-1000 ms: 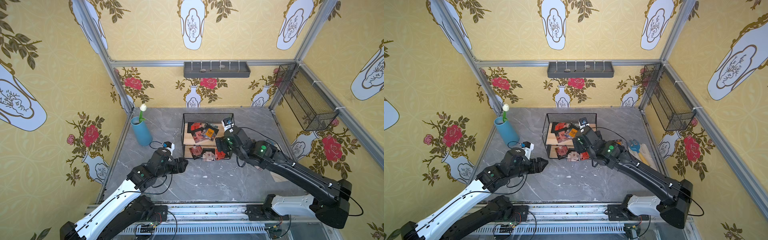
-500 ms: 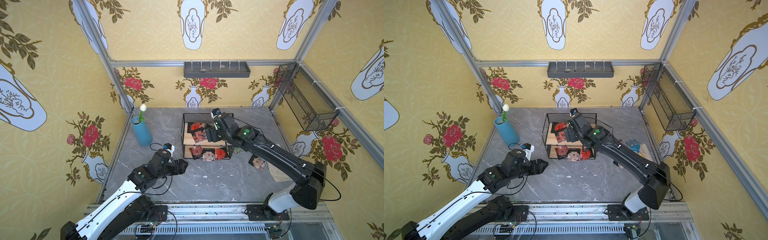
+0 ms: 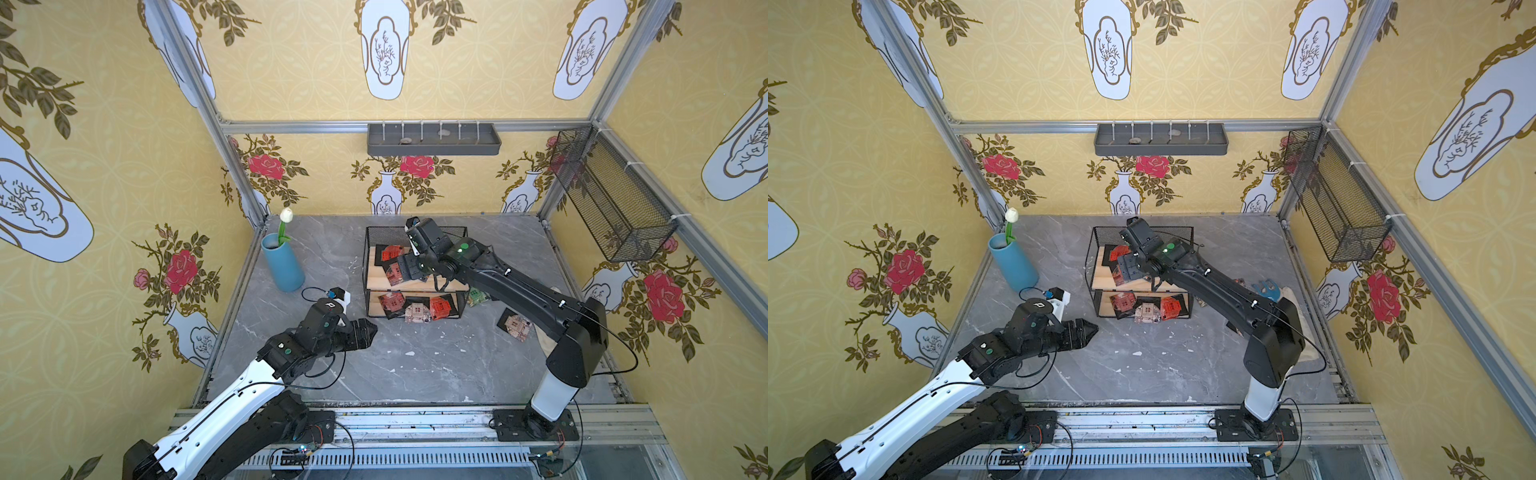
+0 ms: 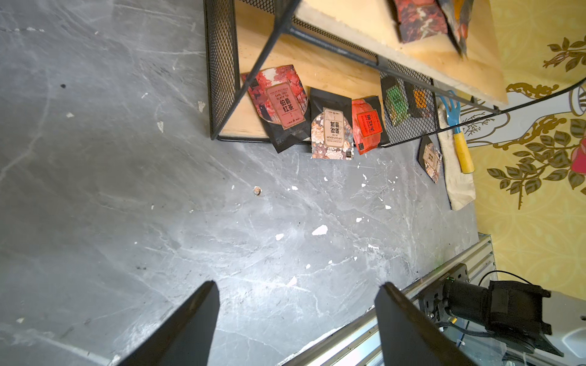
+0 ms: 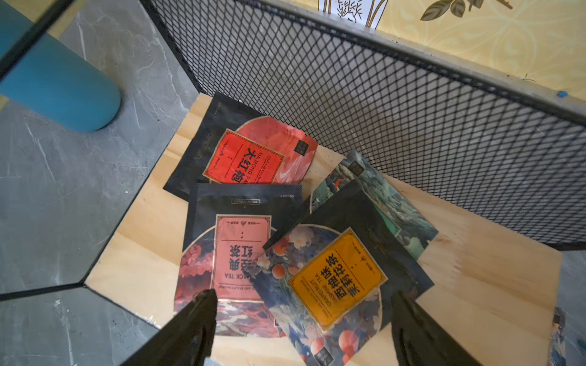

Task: Remove the tea bags from the shelf
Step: Adjust the tea bag on the shelf.

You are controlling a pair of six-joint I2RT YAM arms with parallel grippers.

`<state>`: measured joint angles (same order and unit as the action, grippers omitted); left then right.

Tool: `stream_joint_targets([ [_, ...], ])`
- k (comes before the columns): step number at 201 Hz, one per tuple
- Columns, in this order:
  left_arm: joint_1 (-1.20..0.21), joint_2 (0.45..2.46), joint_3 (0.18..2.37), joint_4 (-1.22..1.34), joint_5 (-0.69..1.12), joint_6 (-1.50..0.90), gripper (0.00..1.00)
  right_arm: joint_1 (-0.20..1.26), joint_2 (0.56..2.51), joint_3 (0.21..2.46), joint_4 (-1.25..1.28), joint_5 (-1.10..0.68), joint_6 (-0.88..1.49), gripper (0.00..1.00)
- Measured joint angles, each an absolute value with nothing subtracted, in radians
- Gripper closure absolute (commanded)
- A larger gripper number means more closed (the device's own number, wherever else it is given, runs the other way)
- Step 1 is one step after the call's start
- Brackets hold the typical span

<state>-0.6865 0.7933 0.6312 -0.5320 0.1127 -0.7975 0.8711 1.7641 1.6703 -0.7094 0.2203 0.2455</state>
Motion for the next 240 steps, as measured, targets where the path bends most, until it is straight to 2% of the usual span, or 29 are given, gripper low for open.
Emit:
stream_joint_targets([
  [158,-0.686,0.794,0.625,-0.531,0.113,-0.798,0.14,0.866,1.860,1.694,-0.712,0.223,0.239,0.13],
  [240,-0.686,0.794,0.624,-0.532,0.112,-0.802,0.14,0.859,1.858,1.661,-0.637,0.201,0.258,0.27],
])
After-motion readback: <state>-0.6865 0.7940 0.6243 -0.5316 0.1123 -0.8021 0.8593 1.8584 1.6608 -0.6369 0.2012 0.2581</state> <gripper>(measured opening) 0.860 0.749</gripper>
